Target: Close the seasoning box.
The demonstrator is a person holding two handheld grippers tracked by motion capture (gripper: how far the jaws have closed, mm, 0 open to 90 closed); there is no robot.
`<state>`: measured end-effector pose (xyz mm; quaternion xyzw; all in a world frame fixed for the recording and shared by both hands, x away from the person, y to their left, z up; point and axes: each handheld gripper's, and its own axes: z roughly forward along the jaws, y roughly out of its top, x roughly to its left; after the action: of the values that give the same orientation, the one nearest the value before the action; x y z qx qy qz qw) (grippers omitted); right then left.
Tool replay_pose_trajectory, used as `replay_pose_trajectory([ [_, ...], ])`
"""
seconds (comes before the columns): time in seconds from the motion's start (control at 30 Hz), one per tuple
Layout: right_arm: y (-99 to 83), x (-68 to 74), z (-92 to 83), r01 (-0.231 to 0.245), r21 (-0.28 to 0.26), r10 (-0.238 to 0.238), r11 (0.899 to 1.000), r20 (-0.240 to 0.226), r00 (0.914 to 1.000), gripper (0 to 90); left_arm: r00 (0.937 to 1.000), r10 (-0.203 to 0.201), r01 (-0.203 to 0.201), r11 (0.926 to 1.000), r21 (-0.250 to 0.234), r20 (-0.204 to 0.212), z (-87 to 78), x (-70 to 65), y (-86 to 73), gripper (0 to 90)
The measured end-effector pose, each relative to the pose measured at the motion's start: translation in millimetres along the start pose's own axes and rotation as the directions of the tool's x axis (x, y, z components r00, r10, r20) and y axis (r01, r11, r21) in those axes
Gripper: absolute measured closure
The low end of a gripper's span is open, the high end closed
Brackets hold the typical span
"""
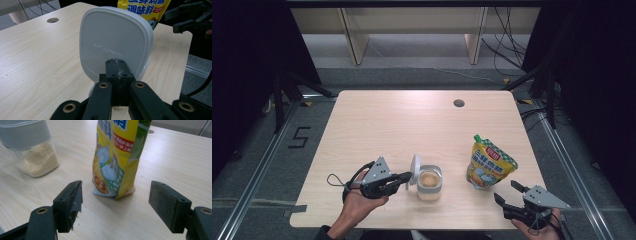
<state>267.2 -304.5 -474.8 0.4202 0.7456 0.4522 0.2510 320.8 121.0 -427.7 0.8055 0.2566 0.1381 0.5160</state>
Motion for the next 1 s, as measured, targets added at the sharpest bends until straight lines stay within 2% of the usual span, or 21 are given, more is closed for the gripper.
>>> replay_pose_trajectory([
  [0.13, -0.2, -1.4, 1.3, 0.013, -0.009, -0.013, 1.0, -0.02, 0.9997, 28.1, 1.0, 0.009, -0.009, 1.0, -0.002, 0.003, 1.1, -1.4, 2.5, 89.2],
  [0.27, 0.1, -0.6, 0.2, 0.011, 0.0, -0.011, 1.0, -0.012, 0.9999, 28.0, 0.9999, 0.014, -0.014, 0.9999, -0.009, 0.004, 0.7, -0.3, 3.2, 89.2],
  [0.3, -0.1, -1.3, 0.9, 0.023, -0.005, -0.023, 1.0, -0.009, 0.9997, 28.1, 0.9998, 0.016, -0.016, 0.9998, -0.013, 0.011, 0.8, -0.3, 3.3, 89.2],
  [0.43, 0.3, -0.9, 0.1, 0.008, -0.005, -0.008, 1.0, -0.011, 0.9999, 28.1, 0.9998, 0.009, -0.009, 0.9998, -0.02, 0.019, 0.2, -0.6, 3.0, 89.0],
  [0.47, 0.3, -0.9, 0.1, 0.008, -0.005, -0.008, 1.0, -0.011, 0.9999, 28.1, 0.9996, 0.022, -0.022, 0.9997, -0.014, 0.017, -1.2, 0.1, 3.4, 89.0],
  [0.5, 0.2, -1.0, 0.0, 0.007, -0.006, -0.007, 1.0, -0.012, 0.9999, 28.0, 0.9996, -0.016, 0.016, 0.9996, -0.022, 0.026, -1.8, -1.4, 2.4, 87.9],
  [0.53, -0.1, -1.7, 0.6, 0.018, -0.01, -0.018, 1.0, -0.008, 0.9998, 28.1, 0.9983, -0.028, 0.029, 0.999, -0.034, 0.051, -5.9, 0.4, 1.6, 83.6],
  [0.6, 0.0, -1.5, 0.4, 0.017, -0.009, -0.017, 1.0, -0.013, 0.9998, 28.1, 0.9979, -0.04, 0.043, 0.9982, -0.042, 0.051, -7.8, 1.3, 0.4, 82.4],
  [0.67, 0.1, -0.6, 0.2, 0.01, -0.005, -0.01, 1.0, -0.018, 0.9998, 28.0, 0.9972, -0.05, 0.053, 0.9975, -0.046, 0.056, -11.4, 4.9, -2.2, 77.2],
  [0.7, 0.2, -0.5, 0.2, 0.01, -0.004, -0.01, 1.0, -0.019, 0.9998, 27.9, 0.9971, -0.059, 0.061, 0.9968, -0.05, 0.049, -13.5, 6.0, -3.5, 70.6],
  [0.77, 0.1, -0.8, 0.6, 0.014, -0.005, -0.014, 1.0, -0.015, 0.9998, 27.5, 0.995, -0.081, 0.085, 0.9942, -0.066, 0.058, -16.1, 8.4, -6.0, 67.6],
  [0.8, 0.3, -0.3, 0.1, 0.004, -0.002, -0.004, 1.0, -0.019, 0.9998, 27.5, 0.995, -0.076, 0.081, 0.9938, -0.076, 0.065, -17.1, 9.8, -7.3, 64.3],
  [0.83, 0.3, -0.3, 0.0, 0.004, -0.003, -0.004, 1.0, -0.019, 0.9998, 27.5, 0.9955, -0.084, 0.087, 0.993, -0.08, 0.045, -18.9, 9.9, -8.2, 59.4],
  [0.93, 0.3, -0.4, 1.1, 0.014, -0.006, -0.014, 1.0, -0.028, 0.9995, 27.5, 0.9936, -0.106, 0.109, 0.9904, -0.086, 0.039, -21.1, 11.0, -12.6, 49.0],
  [0.97, 0.0, 1.7, 0.6, 0.003, 0.0, -0.003, 1.0, -0.023, 0.9997, 27.5, 0.9944, -0.1, 0.102, 0.991, -0.086, 0.035, -21.8, 11.8, -13.8, 45.1],
  [1.0, 0.4, -0.1, 2.1, 0.033, -0.009, -0.033, 0.999, -0.029, 0.999, 27.5, 0.9941, -0.104, 0.106, 0.9907, -0.084, 0.028, -22.7, 12.1, -15.1, 40.6],
])
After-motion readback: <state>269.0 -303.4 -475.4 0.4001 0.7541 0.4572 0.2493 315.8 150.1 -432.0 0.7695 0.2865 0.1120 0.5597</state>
